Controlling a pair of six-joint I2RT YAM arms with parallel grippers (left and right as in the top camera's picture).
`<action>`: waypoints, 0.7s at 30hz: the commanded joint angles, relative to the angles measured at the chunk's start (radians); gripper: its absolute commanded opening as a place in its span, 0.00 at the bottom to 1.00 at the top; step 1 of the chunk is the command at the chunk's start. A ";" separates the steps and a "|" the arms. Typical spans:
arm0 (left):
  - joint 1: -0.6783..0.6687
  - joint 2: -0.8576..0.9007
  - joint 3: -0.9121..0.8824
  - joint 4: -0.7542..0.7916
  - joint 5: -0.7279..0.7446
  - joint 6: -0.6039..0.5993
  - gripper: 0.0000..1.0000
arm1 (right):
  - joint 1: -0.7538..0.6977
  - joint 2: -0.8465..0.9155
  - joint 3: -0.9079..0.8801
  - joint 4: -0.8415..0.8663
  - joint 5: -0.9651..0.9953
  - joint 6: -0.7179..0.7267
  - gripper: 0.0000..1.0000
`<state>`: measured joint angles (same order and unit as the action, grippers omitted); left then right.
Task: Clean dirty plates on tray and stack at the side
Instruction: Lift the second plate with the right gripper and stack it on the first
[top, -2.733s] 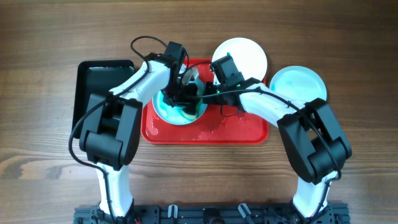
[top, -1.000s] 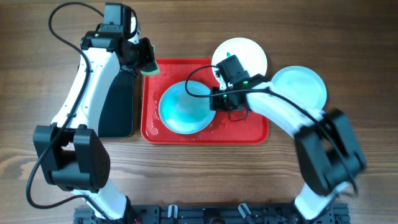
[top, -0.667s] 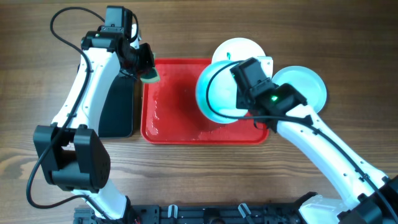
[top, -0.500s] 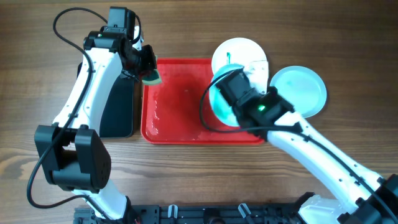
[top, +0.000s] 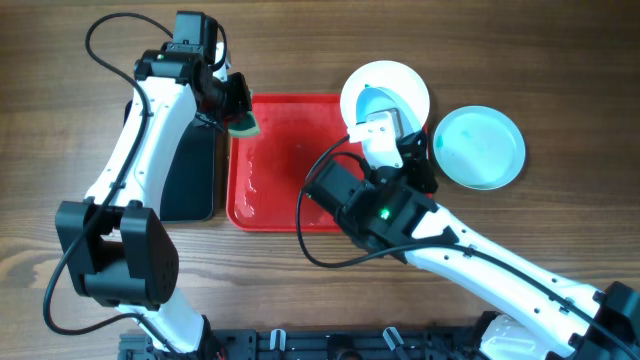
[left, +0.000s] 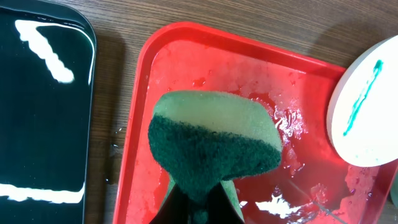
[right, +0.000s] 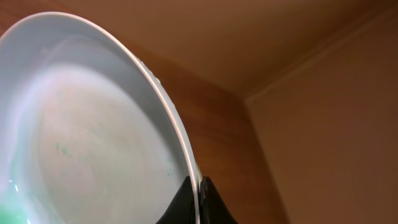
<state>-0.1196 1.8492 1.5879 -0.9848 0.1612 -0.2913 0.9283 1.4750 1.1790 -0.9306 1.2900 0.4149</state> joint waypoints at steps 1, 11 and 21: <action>-0.003 0.004 -0.006 0.000 -0.006 -0.009 0.04 | 0.026 -0.014 0.005 0.010 0.171 -0.080 0.04; -0.003 0.004 -0.006 -0.001 -0.006 -0.013 0.04 | 0.053 -0.014 0.005 0.093 0.179 -0.197 0.04; -0.011 0.004 -0.006 0.000 -0.006 -0.031 0.04 | 0.035 -0.014 0.004 0.107 -0.550 -0.020 0.04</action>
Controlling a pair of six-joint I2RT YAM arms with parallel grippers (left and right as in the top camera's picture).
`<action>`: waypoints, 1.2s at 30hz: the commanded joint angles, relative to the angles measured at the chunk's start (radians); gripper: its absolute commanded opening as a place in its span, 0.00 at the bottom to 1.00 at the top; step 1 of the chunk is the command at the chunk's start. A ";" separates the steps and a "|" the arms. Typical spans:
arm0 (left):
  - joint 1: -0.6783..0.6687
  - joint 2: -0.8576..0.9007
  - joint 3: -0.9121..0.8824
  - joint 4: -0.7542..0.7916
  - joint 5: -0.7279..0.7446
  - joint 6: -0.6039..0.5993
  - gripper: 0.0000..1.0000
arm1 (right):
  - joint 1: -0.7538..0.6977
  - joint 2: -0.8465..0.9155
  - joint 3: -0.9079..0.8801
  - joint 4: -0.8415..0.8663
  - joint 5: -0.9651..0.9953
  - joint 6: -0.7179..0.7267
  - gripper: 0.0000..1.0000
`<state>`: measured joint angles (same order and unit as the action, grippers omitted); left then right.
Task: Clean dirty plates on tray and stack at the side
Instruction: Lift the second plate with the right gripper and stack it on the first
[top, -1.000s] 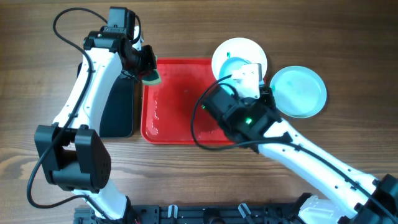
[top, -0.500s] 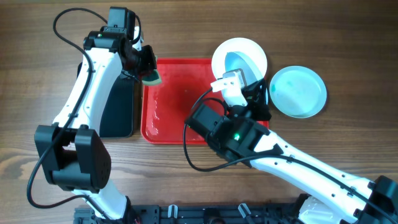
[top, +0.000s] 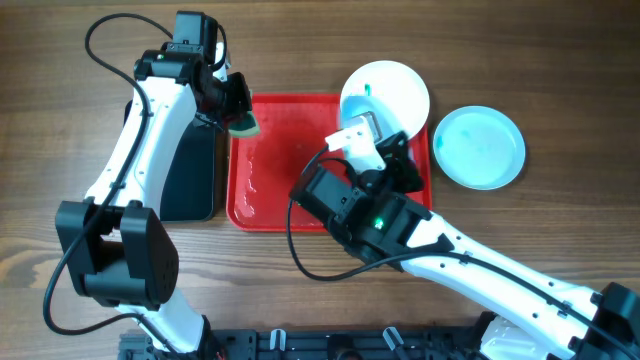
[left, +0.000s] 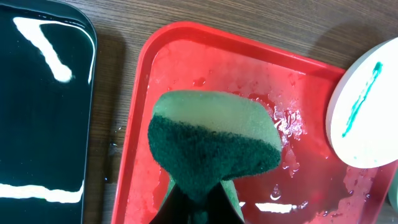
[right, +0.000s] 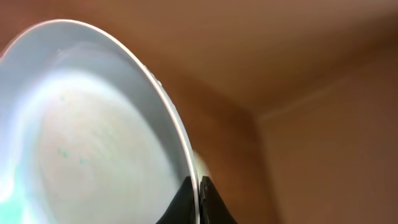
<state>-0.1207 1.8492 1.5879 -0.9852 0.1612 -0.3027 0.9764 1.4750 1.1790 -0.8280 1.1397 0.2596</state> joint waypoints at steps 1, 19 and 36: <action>-0.011 0.004 -0.006 0.000 -0.006 -0.020 0.04 | -0.023 -0.014 0.004 0.004 -0.471 0.180 0.04; -0.022 0.004 -0.006 0.000 -0.006 -0.020 0.04 | -0.978 -0.155 -0.010 -0.034 -1.112 0.301 0.04; -0.022 0.004 -0.006 0.001 -0.006 -0.020 0.04 | -1.305 0.075 -0.244 0.182 -1.138 0.289 0.04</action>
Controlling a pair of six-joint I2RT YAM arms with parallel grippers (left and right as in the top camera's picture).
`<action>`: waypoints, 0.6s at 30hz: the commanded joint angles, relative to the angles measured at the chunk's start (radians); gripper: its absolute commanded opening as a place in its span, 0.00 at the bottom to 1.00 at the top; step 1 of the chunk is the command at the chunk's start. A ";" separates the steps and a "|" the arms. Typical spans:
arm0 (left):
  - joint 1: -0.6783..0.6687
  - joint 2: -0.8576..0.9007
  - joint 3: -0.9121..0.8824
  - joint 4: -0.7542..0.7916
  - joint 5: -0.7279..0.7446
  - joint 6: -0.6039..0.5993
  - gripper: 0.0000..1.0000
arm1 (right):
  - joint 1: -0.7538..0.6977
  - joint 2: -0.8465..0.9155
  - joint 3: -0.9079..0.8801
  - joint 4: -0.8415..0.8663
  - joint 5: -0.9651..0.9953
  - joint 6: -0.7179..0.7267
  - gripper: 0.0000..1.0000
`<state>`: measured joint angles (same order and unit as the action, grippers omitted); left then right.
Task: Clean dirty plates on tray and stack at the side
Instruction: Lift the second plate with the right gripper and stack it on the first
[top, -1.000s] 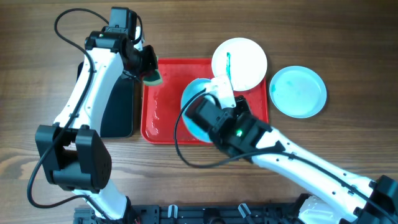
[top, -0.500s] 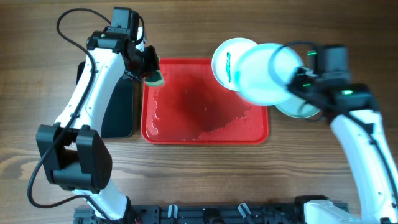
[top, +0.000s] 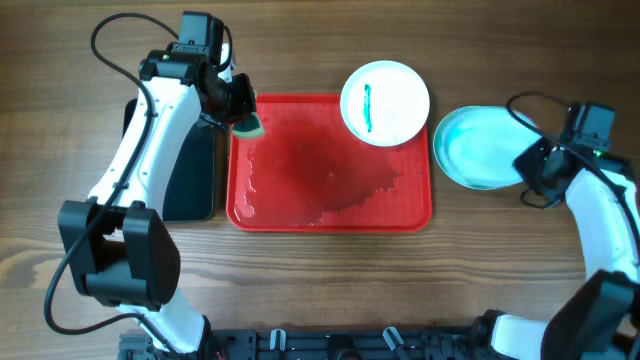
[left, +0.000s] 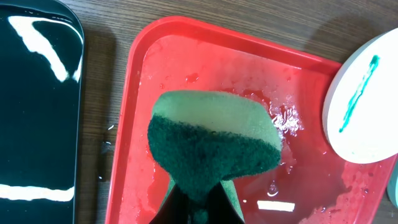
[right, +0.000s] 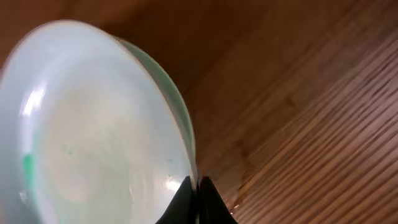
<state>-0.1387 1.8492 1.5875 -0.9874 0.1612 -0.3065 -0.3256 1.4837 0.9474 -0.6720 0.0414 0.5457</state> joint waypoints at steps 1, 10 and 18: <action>-0.004 0.004 -0.006 0.003 -0.006 -0.016 0.04 | -0.003 0.096 -0.013 0.052 -0.092 -0.013 0.09; -0.004 0.004 -0.006 0.010 -0.006 -0.016 0.04 | 0.001 0.126 0.076 0.044 -0.277 -0.118 0.47; -0.004 0.004 -0.006 0.006 -0.006 -0.016 0.04 | 0.194 0.129 0.225 0.016 -0.394 -0.060 0.44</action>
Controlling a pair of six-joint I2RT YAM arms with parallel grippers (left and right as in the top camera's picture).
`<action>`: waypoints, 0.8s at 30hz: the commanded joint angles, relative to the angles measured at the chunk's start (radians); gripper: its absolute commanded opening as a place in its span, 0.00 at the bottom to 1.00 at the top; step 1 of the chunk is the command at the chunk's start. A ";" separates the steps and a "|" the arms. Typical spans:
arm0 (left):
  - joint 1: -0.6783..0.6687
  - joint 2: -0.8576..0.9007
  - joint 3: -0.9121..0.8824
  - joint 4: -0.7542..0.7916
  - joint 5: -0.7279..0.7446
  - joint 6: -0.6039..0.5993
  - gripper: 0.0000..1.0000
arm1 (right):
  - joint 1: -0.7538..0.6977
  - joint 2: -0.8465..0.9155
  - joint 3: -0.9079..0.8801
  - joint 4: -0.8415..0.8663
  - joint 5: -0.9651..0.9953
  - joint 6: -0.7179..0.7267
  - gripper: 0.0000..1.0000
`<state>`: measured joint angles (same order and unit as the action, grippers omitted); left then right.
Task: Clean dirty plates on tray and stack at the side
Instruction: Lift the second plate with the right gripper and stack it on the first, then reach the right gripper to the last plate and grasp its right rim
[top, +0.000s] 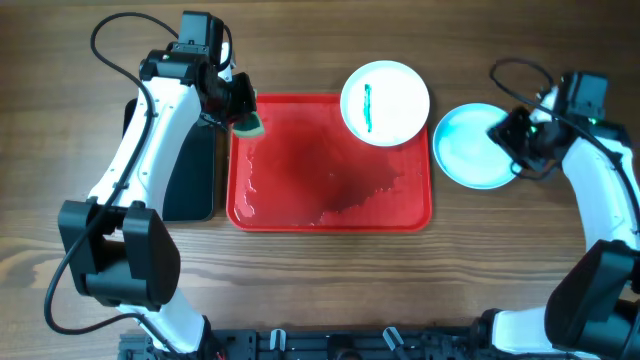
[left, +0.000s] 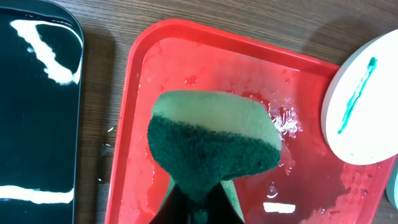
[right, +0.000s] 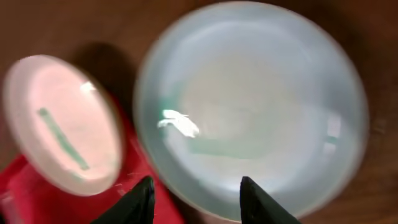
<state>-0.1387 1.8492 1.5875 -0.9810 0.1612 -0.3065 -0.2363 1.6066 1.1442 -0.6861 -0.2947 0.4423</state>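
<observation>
The red tray (top: 330, 210) is wet and carries no plate flat on its floor. A white plate (top: 385, 100) with a green streak rests on the tray's back right corner. To the tray's right, a pale teal plate (top: 475, 150) lies on the table. My right gripper (top: 510, 135) hovers open over it, and below the fingers show the teal plate (right: 255, 106) and white plate (right: 62, 124). My left gripper (left: 199, 196) is shut on a green sponge (left: 211, 143) over the tray's back left corner.
A black tray (top: 190, 170) lies on the wooden table left of the red tray, under the left arm; its glossy surface (left: 37, 124) fills the left of the left wrist view. The red rim (left: 134, 93) runs close beside it.
My right gripper was shut on the teal plate's rim at its right side. Now it is open and above the plate, which lies flat. The left gripper and sponge have not moved.
My right gripper was shut on a pale plate's rim, the arm reaching over the tray's right end. Then it was still shut on the rim, at the teal plate's right edge on the table. It has now let go. The left gripper held the sponge throughout.
</observation>
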 joint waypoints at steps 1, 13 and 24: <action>-0.004 0.004 -0.006 -0.002 -0.006 -0.016 0.04 | 0.141 0.009 0.028 0.045 -0.036 0.068 0.44; -0.004 0.004 -0.006 -0.005 -0.006 -0.016 0.04 | 0.409 0.200 0.027 0.196 0.262 0.347 0.36; -0.004 0.004 -0.006 -0.005 -0.006 -0.016 0.04 | 0.410 0.349 0.027 0.270 0.127 0.244 0.17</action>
<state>-0.1387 1.8492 1.5875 -0.9874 0.1612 -0.3061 0.1715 1.9144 1.1564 -0.4133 -0.0952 0.7460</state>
